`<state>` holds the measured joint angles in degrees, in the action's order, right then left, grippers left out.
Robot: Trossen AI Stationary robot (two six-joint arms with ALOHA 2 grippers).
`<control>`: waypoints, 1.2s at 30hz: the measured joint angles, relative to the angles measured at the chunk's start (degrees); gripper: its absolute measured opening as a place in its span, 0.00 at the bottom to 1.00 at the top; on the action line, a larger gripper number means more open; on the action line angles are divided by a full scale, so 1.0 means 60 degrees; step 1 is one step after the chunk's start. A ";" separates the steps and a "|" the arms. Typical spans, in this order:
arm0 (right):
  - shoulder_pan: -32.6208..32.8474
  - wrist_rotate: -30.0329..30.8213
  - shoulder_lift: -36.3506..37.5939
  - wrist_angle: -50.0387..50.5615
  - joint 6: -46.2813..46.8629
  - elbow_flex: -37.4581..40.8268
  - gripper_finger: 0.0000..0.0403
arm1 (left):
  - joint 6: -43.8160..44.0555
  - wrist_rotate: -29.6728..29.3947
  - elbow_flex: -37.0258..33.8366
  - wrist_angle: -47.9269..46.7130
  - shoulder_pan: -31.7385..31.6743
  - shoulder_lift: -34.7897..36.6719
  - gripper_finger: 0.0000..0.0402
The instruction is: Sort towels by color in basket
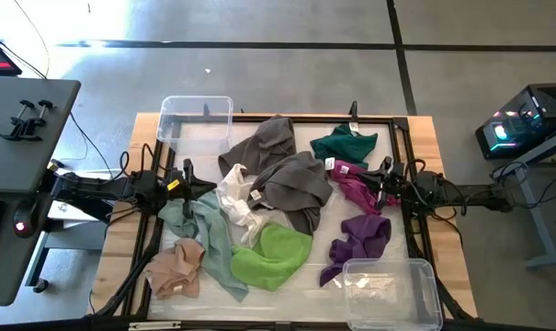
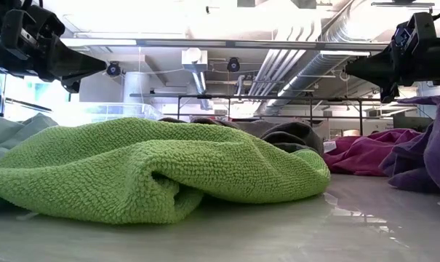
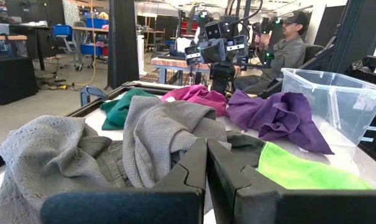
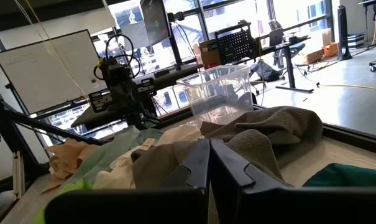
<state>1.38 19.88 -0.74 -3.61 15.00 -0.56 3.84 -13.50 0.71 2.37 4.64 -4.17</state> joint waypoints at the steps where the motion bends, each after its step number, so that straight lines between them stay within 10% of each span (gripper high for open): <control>1: 0.0000 -0.0001 0.0000 0.0000 -0.0003 0.0000 0.01 | 0.0000 0.0000 0.0000 0.0000 0.0002 0.0000 0.00; 22: 0.0001 -0.0001 0.0001 0.0002 0.0001 -0.0003 0.01 | -0.0016 0.0000 0.0000 0.0004 0.0004 0.0001 0.00; 36: 0.0002 -0.0001 0.0001 -0.0001 0.0001 -0.0002 0.01 | -0.3736 -0.0423 0.0000 0.0069 -0.0018 -0.0001 0.00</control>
<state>1.39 19.88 -0.74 -3.61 15.00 -0.57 -18.58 -16.03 0.71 2.79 4.54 -4.17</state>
